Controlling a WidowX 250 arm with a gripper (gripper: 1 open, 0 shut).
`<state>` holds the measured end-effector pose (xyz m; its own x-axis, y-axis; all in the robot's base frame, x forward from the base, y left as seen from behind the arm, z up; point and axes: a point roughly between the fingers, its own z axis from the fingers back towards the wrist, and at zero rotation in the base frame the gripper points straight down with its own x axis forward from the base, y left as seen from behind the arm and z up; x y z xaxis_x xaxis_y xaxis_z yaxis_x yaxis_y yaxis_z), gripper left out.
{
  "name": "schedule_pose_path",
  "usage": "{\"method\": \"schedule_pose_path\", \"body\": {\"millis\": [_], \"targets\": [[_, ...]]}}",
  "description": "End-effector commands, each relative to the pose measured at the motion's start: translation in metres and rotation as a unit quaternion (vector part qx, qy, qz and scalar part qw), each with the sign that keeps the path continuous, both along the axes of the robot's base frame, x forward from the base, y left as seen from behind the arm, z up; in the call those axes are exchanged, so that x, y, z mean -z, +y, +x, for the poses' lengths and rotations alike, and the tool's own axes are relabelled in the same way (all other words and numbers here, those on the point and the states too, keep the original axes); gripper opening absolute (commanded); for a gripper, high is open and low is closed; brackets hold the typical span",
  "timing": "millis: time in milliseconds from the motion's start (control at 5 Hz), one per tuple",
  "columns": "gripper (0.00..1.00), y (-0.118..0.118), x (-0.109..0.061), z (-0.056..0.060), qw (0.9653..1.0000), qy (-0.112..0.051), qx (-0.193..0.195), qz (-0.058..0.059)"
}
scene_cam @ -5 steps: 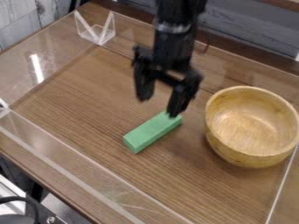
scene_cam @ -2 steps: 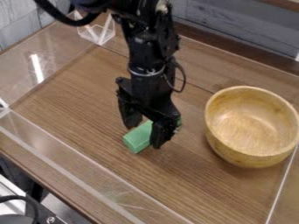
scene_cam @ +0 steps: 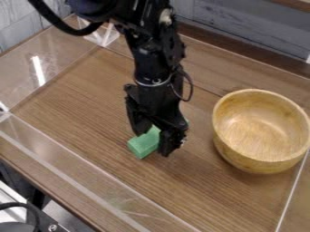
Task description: Put the green block in the brown bowl
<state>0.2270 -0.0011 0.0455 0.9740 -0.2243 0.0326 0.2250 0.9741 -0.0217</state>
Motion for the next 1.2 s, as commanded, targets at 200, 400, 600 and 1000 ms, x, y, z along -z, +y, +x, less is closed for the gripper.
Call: {"method": "schedule_pose_path", "body": {"millis": [200,400,600,1000], "targets": [[1.00,0.003,0.003,0.010,0.9997,-0.024,0.001,-0.006],[1.00,0.004,0.008,0.011,0.9996,-0.026,0.001,-0.007],[1.00,0.005,0.012,0.012,0.9996,-0.027,0.000,-0.008],[1.00,0.007,0.020,0.014,0.9996,-0.027,-0.001,-0.011]]}}
